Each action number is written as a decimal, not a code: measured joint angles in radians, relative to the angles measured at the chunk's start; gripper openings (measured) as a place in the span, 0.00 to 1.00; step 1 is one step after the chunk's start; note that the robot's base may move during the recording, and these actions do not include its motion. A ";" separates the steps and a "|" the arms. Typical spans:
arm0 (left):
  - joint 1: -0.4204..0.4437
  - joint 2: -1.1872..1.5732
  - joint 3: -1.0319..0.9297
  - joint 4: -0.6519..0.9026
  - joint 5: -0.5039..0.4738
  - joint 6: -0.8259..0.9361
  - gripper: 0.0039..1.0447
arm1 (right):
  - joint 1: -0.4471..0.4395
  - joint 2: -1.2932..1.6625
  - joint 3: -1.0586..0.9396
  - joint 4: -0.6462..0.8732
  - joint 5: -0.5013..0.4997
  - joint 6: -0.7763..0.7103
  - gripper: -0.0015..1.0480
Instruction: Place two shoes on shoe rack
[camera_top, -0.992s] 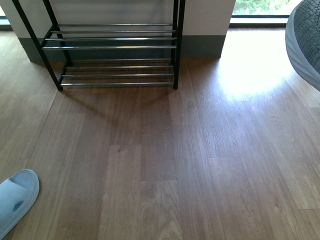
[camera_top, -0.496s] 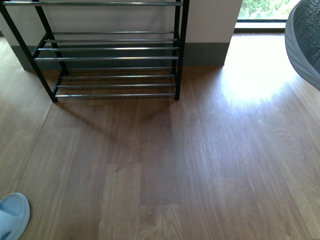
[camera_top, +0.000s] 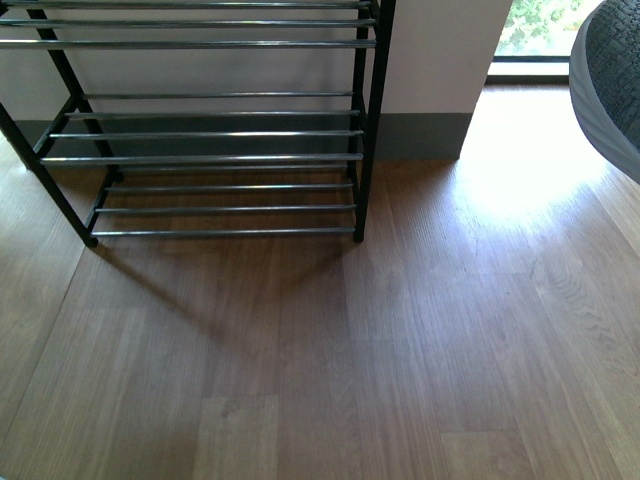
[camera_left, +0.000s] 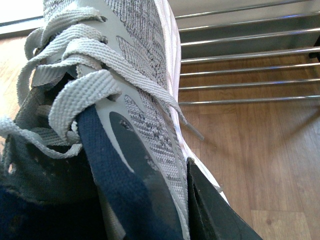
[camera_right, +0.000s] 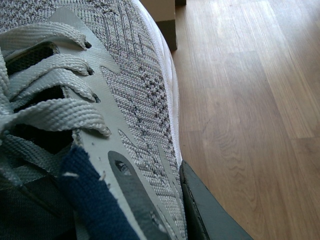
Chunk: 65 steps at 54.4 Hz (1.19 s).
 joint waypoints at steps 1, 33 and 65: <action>0.000 0.000 0.000 0.000 0.000 0.000 0.02 | 0.000 0.000 0.000 0.000 0.000 0.000 0.02; 0.000 0.000 0.000 0.000 0.002 0.000 0.02 | 0.000 0.000 0.000 0.000 0.001 0.000 0.02; 0.000 0.000 0.000 0.000 0.000 0.000 0.02 | 0.000 0.000 0.000 0.000 0.000 0.000 0.02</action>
